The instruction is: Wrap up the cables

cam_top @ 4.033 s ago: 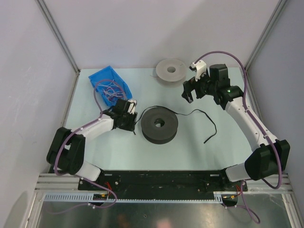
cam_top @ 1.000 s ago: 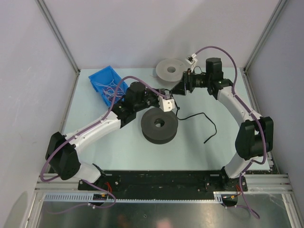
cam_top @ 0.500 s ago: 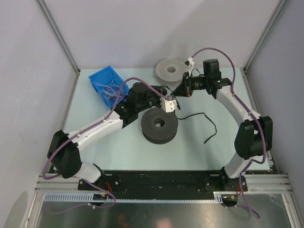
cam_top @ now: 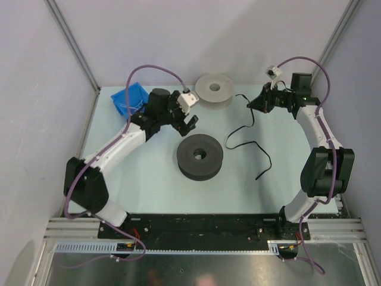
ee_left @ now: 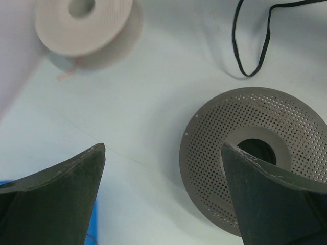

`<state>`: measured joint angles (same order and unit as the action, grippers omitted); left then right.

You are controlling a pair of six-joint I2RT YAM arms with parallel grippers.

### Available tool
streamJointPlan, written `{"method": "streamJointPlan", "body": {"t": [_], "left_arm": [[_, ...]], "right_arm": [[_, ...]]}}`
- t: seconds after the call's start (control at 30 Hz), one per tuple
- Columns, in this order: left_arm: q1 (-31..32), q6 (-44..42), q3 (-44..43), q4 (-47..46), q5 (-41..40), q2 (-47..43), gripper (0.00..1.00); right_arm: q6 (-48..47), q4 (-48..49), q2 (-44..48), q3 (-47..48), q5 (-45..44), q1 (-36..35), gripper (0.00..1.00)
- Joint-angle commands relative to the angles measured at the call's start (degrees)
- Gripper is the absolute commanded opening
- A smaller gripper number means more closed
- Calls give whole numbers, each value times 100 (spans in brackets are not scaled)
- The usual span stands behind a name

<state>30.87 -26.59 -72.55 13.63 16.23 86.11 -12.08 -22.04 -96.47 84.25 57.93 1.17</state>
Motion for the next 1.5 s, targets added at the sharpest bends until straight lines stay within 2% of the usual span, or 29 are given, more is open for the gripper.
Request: {"method": "streamJointPlan", "body": {"t": [0.0, 0.17, 0.33, 0.47, 0.7, 0.77, 0.87, 1.0, 1.17, 1.27, 1.47], "left_arm": [[-533, 1278, -840, 1300, 1219, 1014, 99], [-903, 1447, -2134, 2329, 2201, 2404, 100], [-1035, 1471, -2828, 2736, 3260, 3330, 95], [-1039, 1520, -2981, 2871, 3745, 3735, 89], [-963, 1601, -2705, 2914, 4008, 3961, 82], [-919, 1586, -2644, 2939, 4061, 4003, 77], [-886, 1610, -2677, 2955, 4128, 4003, 58], [-866, 1472, -2810, 2972, 4185, 3659, 34], [-585, 802, -2641, 2978, 3933, 2495, 6], [-180, 311, -2209, 2989, 3539, 1691, 1], [580, -394, -1234, 2985, 2679, 535, 0]], "right_arm": [[-713, -232, 229, 182, -377, 253, 0], [-1031, -838, 236, 254, -608, 341, 0], [-559, -706, 338, 93, -1041, 400, 0], [-645, -879, 359, 88, -849, 570, 0], [-848, -1150, 433, 90, -525, 693, 0], [-792, -1104, 446, 91, -475, 692, 0], [-708, -1051, 467, 87, -391, 692, 0], [-599, -994, 494, 83, -188, 692, 0], [-280, -599, 642, 25, 61, 628, 0], [-102, -204, 799, -82, 96, 474, 0], [-92, -7, 971, -151, 211, 13, 0]]}}
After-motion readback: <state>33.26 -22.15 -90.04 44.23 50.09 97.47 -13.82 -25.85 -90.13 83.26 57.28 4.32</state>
